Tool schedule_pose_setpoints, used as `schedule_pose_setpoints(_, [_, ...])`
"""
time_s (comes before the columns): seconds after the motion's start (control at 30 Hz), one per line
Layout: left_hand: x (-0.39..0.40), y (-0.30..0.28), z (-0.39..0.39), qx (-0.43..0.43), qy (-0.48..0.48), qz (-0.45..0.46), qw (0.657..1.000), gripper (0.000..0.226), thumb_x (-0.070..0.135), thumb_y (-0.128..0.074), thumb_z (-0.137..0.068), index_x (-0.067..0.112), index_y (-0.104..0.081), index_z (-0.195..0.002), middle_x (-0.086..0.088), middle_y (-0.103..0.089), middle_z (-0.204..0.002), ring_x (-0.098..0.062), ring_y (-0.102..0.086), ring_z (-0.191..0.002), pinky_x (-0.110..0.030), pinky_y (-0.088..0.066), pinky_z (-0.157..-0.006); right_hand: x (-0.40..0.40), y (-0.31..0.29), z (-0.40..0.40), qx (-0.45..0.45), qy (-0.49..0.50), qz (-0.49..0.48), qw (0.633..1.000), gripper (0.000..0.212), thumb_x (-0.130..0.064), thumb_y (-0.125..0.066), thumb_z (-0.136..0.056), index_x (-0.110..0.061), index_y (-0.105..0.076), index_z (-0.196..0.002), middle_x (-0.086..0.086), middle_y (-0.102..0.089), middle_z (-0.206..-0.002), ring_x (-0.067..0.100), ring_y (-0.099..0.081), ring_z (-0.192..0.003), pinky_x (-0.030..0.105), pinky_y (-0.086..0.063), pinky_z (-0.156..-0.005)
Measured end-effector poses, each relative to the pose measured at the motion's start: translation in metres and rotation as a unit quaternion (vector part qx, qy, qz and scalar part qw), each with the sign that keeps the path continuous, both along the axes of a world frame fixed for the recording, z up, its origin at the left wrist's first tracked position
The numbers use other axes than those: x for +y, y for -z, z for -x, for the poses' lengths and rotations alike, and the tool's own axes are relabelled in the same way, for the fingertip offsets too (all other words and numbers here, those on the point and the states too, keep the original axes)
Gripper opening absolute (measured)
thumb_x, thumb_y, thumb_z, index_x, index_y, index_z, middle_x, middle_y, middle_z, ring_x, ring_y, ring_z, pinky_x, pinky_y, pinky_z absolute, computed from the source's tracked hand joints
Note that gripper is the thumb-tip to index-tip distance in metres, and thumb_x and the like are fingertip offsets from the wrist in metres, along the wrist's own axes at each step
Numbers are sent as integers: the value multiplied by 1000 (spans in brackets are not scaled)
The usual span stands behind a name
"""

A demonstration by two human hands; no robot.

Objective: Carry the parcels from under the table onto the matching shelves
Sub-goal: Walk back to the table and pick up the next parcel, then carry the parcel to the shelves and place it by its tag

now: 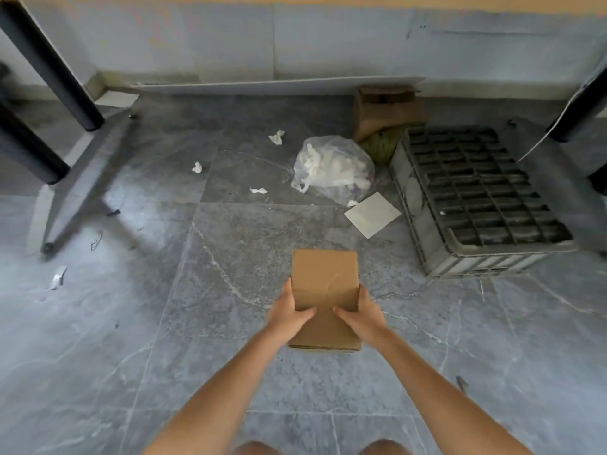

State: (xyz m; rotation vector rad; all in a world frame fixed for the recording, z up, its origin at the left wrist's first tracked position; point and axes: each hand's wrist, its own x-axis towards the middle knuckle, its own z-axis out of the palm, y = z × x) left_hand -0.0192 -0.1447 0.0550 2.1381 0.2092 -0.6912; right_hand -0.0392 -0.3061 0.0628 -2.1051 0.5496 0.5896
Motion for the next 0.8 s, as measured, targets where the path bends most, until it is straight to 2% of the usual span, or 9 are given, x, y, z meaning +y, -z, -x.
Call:
schedule_pose_setpoints(0.13, [-1,-87,21,16,-28,11,999,87,23,-65,-86,14,-7,-150,-9,-43,-145,-26,-45,-130,-34,-39,-102,5,-82,19,10,28,-17,999,70,-29,-64,-86,-10,-27,-142,12,-51,-136,29,-51,-123,34,-45,-93])
schedule_pose_setpoints(0.27, [-3,-178,45,30,-37,24,999,84,22,-63,-88,13,-7,-150,-8,-44,-145,-25,-46,-130,-27,-38,-96,6,-171,42,17,40,-46,998,64,-28,-63,-87,-12,-31,-140,9,-53,-135,28,-52,-122,27,-43,-86])
schedule_pose_setpoints(0.4, [-7,-267,62,38,-39,37,998,77,19,-62,-88,16,-14,-149,-1,-48,-136,-24,-49,-128,-20,-37,-90,1,-258,61,19,59,-74,995,62,-28,-64,-85,-14,-33,-138,8,-54,-133,27,-54,-121,34,-46,-96])
schedule_pose_setpoints(0.5, [-4,-335,76,47,-44,38,997,73,20,-63,-86,17,-20,-146,-1,-54,-132,-24,-53,-122,-26,-43,-94,-2,-326,77,17,54,-69,996,58,-28,-66,-84,-13,-39,-132,8,-57,-129,25,-56,-117,31,-47,-92])
schedule_pose_setpoints(0.63, [1,-417,93,61,-57,27,996,76,26,-65,-84,21,-21,-145,-5,-56,-134,-24,-55,-118,-39,-45,-102,-4,-403,97,30,49,-75,996,70,-34,-66,-82,-11,-33,-140,7,-54,-132,23,-53,-119,32,-45,-96])
schedule_pose_setpoints(0.73, [1,-473,104,53,-75,26,995,71,27,-63,-86,21,-21,-143,-5,-54,-134,-21,-54,-111,-38,-45,-101,-2,-454,106,16,37,-87,995,70,-37,-60,-85,-16,-27,-143,6,-53,-134,22,-52,-118,31,-45,-94])
schedule_pose_setpoints(0.8, [1,-506,108,49,-93,38,994,70,31,-61,-87,20,-20,-143,-6,-52,-134,-18,-50,-104,-34,-45,-94,-1,-486,109,5,33,-99,994,69,-43,-54,-87,-21,-22,-145,5,-53,-136,23,-52,-119,33,-45,-96])
